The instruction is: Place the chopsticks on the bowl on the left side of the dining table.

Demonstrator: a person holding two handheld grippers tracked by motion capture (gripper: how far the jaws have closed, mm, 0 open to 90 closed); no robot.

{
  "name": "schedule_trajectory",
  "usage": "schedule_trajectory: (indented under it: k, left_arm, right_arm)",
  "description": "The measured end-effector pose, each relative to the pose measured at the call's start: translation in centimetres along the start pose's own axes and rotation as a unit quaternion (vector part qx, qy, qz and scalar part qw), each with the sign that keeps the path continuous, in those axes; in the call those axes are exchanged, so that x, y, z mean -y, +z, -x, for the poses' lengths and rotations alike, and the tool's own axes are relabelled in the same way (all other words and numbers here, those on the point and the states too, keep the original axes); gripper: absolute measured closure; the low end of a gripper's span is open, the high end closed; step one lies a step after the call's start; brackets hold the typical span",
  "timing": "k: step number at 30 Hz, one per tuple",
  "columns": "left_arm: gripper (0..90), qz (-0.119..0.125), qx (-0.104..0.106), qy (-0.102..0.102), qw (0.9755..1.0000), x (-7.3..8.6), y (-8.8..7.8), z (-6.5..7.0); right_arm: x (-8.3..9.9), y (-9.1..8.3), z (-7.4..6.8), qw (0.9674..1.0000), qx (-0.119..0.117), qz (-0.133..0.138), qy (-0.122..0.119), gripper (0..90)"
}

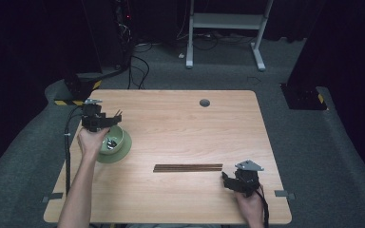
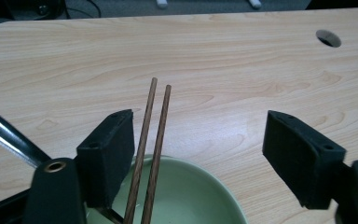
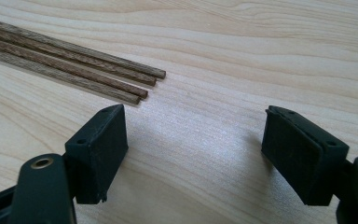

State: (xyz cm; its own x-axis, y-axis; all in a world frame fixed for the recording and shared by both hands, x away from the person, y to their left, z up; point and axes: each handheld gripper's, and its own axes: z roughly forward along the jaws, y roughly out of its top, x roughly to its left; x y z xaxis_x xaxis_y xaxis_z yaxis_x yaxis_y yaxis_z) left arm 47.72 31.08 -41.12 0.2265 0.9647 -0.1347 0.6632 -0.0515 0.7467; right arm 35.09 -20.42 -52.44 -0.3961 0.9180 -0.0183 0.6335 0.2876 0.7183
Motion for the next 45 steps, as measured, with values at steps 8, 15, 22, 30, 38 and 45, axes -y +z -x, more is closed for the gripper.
schedule_trajectory:
  k: [8,15,22,30,38,45]
  left_arm:
    - [26.1,-0.025,-0.017,-0.003,0.9995,0.4,1.9,-0.7]
    - [27.0,-0.032,-0.012,-0.007,0.9994,0.5,2.6,-0.5]
    - [27.7,-0.047,-0.016,-0.002,0.9988,0.7,3.1,-0.6]
    - [29.6,-0.049,-0.004,-0.006,0.9988,0.7,3.4,-0.3]
    - [29.6,-0.049,0.001,-0.007,0.9988,0.8,3.4,-0.3]
    - [29.9,-0.051,0.006,-0.003,0.9987,0.7,3.3,-0.2]
  right_arm:
    - [0.0,0.0,0.0,1.0000,0.000,0.000,0.001,22.1]
    - [0.0,0.0,0.0,1.0000,0.000,0.000,0.002,22.1]
    - [0.0,0.0,0.0,1.0000,0.001,-0.001,0.002,22.1]
    - [0.0,0.0,0.0,1.0000,0.001,-0.001,0.002,22.1]
    - [0.0,0.0,0.0,1.0000,0.001,-0.001,0.002,22.1]
    - [0.0,0.0,0.0,1.0000,0.001,-0.001,0.002,22.1]
